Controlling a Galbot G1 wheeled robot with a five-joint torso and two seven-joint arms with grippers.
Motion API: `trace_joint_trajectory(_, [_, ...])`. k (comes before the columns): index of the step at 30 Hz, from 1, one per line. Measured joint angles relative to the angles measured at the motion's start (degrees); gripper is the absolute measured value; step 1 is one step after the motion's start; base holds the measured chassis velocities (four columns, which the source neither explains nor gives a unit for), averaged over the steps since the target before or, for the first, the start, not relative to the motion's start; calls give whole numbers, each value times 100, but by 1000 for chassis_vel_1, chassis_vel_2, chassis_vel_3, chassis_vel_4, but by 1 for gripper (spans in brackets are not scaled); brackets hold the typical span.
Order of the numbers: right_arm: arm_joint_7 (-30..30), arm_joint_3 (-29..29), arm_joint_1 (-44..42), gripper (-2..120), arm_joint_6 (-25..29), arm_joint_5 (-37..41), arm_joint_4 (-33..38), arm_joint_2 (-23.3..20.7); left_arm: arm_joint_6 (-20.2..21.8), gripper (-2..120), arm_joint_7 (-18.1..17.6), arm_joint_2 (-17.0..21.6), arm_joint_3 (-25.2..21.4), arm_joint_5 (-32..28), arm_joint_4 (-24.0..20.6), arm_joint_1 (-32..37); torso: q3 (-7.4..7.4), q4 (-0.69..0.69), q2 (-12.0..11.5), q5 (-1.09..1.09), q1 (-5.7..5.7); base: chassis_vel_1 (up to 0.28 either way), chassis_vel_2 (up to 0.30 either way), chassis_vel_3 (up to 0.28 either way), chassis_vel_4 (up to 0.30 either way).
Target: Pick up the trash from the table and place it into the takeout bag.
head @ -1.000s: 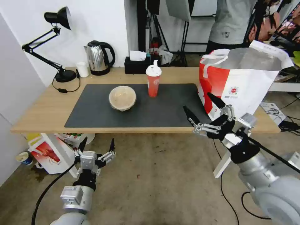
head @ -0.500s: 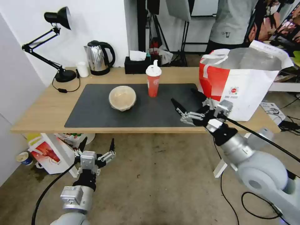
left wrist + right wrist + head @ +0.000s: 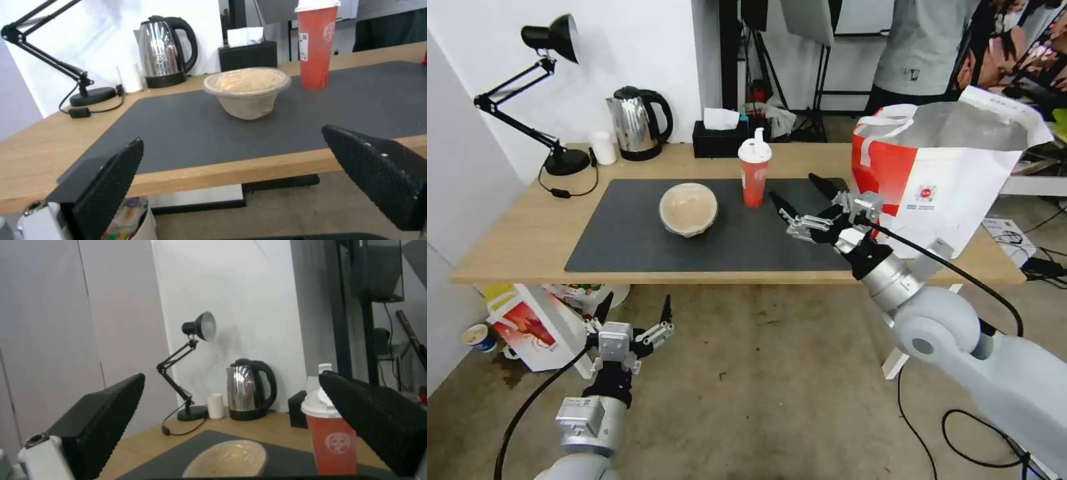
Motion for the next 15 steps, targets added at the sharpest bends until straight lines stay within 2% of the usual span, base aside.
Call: trace_joint_trajectory(15, [25,-315,338,100,-70,-38,-514,387,0,100,0,0,0,0,0,0,0,0,0,0,0,0,0,0,0])
